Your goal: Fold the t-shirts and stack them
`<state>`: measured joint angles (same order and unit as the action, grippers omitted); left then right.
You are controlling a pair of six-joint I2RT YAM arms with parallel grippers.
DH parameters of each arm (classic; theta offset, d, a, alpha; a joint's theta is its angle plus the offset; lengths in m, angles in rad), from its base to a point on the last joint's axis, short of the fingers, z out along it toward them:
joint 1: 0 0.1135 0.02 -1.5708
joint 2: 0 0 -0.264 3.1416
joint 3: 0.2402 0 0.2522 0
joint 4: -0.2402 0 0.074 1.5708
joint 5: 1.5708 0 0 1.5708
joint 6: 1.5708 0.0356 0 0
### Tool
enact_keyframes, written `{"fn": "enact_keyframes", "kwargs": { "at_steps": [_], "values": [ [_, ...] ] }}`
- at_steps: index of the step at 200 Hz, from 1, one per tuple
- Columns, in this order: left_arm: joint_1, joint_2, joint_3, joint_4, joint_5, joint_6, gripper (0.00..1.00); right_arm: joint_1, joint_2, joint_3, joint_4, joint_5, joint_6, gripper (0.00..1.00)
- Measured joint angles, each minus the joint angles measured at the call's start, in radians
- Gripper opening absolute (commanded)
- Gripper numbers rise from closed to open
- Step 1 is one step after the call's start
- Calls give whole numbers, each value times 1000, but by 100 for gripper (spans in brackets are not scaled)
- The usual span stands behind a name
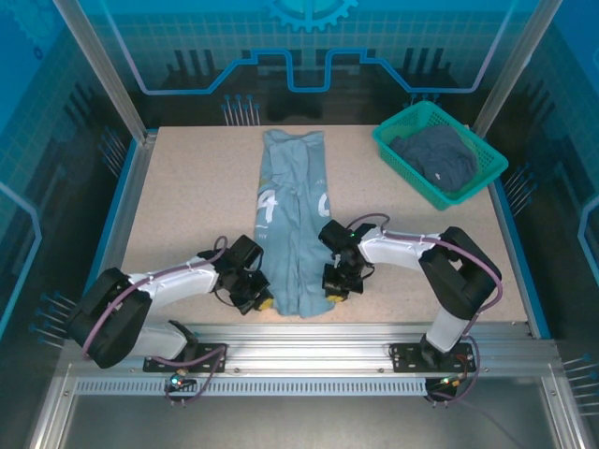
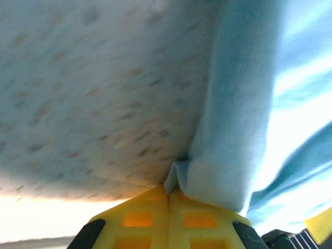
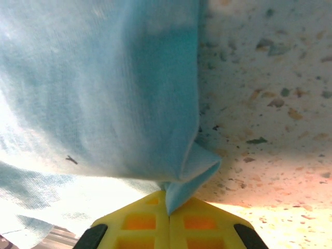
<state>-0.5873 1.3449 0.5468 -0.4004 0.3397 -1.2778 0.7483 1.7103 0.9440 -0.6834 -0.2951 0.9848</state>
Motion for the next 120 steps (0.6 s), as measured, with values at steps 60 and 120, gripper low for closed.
{"fn": "enact_keyframes", "kwargs": {
  "at_steps": [60, 120],
  "values": [
    [0, -108, 6, -105, -39, 36, 0, 0, -41, 0, -60, -5, -21, 0],
    [3, -167, 8, -186, 2, 73, 0, 23, -49, -14, -84, -61, -42, 0]
  ]
}}
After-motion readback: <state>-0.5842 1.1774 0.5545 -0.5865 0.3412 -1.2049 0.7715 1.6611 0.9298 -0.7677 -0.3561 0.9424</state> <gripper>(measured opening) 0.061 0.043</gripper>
